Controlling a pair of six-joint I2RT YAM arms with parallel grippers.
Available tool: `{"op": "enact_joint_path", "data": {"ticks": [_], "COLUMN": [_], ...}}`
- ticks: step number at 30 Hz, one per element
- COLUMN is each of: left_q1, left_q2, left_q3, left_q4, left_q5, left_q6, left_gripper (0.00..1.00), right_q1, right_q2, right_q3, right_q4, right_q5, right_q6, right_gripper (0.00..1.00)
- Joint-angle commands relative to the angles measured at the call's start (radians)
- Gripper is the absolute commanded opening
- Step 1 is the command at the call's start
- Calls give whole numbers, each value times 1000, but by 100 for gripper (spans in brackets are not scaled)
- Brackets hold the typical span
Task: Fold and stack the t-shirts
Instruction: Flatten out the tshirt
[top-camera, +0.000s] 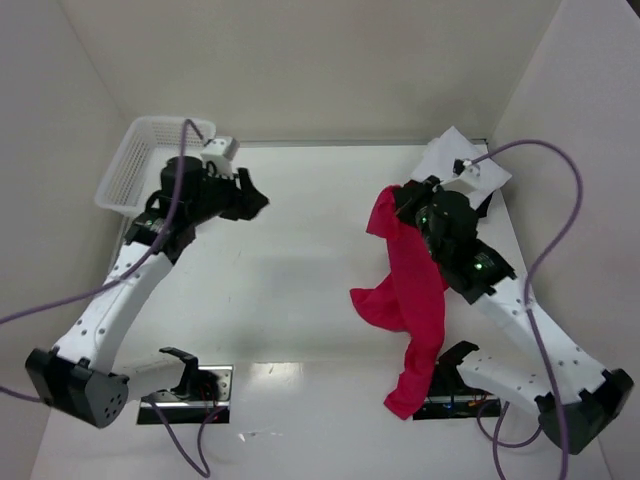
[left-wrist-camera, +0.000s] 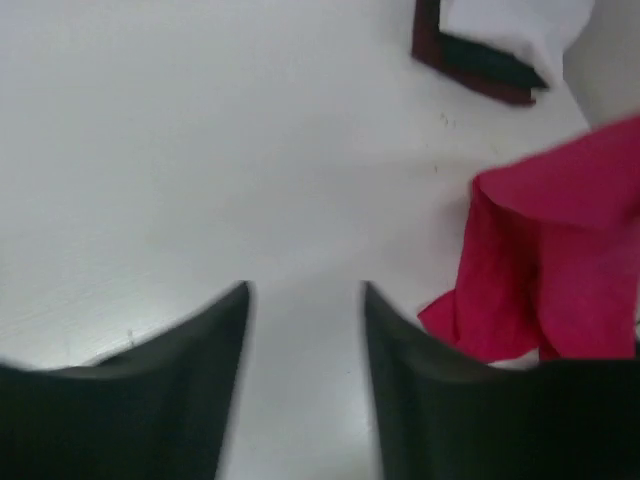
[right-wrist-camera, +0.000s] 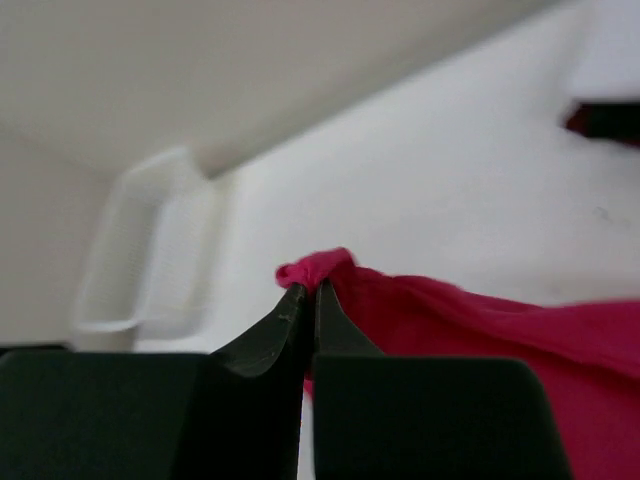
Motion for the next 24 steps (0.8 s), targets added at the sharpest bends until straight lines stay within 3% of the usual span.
{"op": "enact_joint_path", "data": {"ticks": [1, 5, 10, 12, 19, 24], "left_q1": [-75, -172, -200, -200, -209, -252], "left_q2": [168, 295, 415, 426, 426, 437], "left_q3": [-38, -59, -26, -17, -76, -87], "left_q4": [86, 141, 189, 221, 330, 420], "left_q5": [182, 170, 173, 215, 355, 435], "left_q6": [81, 70, 29, 18, -20, -20], "left_gripper": [67, 84, 85, 85, 86, 89], "right_q1": [-140, -154, -154, -145, -136, -136], "right_q2": [111, 232, 473, 585, 564, 431], "right_q3": [-175, -135, 76, 275, 619, 635], "right_q4": [143, 192, 220, 216, 130, 91], "right_q5": [-97, -124, -299, -324, -430, -272], "right_q6": [97, 59, -25, -59, -107, -139], "right_gripper": [0, 0, 0, 0, 0, 0]}}
